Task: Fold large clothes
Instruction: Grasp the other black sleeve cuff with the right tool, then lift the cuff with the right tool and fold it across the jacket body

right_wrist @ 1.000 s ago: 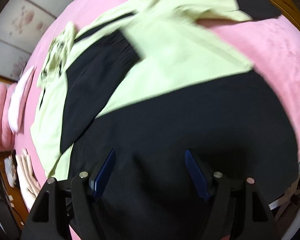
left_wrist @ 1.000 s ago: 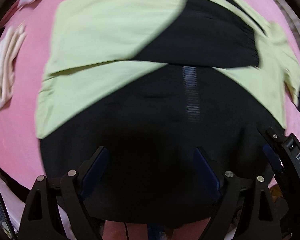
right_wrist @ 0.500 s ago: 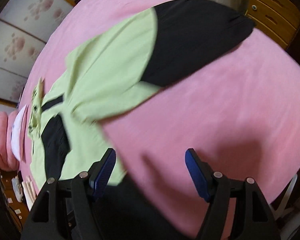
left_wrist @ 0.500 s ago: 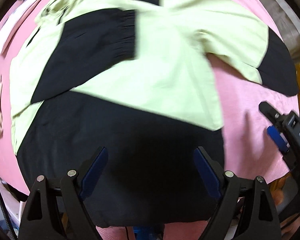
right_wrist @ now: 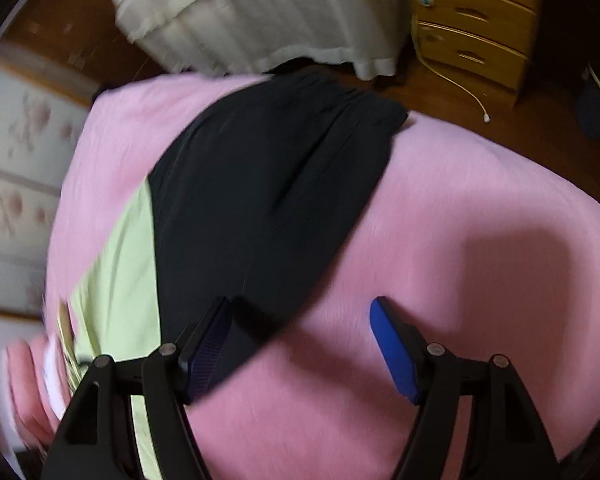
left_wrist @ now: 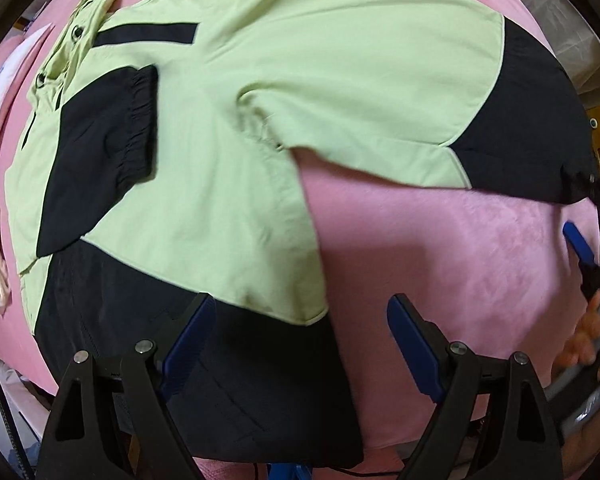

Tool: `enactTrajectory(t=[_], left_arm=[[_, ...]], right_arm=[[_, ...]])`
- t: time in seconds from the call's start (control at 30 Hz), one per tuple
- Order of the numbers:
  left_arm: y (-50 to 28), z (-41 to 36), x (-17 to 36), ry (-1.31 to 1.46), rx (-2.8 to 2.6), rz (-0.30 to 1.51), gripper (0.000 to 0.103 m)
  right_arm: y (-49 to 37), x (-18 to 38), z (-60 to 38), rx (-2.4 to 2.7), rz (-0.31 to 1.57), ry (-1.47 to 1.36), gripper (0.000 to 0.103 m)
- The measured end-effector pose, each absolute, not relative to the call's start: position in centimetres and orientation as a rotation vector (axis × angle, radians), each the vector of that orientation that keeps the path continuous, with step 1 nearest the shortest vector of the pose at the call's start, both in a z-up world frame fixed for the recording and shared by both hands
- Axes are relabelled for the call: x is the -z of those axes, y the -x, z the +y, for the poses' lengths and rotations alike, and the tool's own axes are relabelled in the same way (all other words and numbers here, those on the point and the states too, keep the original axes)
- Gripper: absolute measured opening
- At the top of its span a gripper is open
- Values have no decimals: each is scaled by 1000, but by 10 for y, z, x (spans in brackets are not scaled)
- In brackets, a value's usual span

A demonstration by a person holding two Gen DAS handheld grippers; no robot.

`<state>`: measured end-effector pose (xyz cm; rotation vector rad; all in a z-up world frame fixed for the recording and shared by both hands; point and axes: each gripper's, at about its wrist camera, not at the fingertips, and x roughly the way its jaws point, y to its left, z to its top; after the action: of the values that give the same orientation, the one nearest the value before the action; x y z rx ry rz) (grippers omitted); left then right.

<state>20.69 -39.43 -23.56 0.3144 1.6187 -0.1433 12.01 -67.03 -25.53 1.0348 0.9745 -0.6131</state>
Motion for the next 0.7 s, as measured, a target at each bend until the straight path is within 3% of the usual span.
enactTrajectory(t=[0.1, 0.17, 0.27, 0.33, 0.4, 0.7], left_arm=[[-214, -403, 233, -326, 145, 1607, 86], [-209, -415, 242, -324, 135, 1607, 86], [-210, -414, 244, -300, 125, 1621, 86], [-211, -409, 244, -285, 118, 1625, 86], [-212, -399, 245, -274, 107, 1627, 86], [-215, -364, 228, -181, 71, 1599, 86]], right_arm=[[-130, 257, -685, 653, 907, -1031, 72], [-136, 257, -696, 663, 852, -1022, 66], [-141, 261, -712, 677, 797, -1029, 42], [-137, 265, -722, 687, 758, -1088, 20], [-132, 264, -723, 687, 706, -1136, 11], [-131, 203, -687, 707, 567, -993, 6]])
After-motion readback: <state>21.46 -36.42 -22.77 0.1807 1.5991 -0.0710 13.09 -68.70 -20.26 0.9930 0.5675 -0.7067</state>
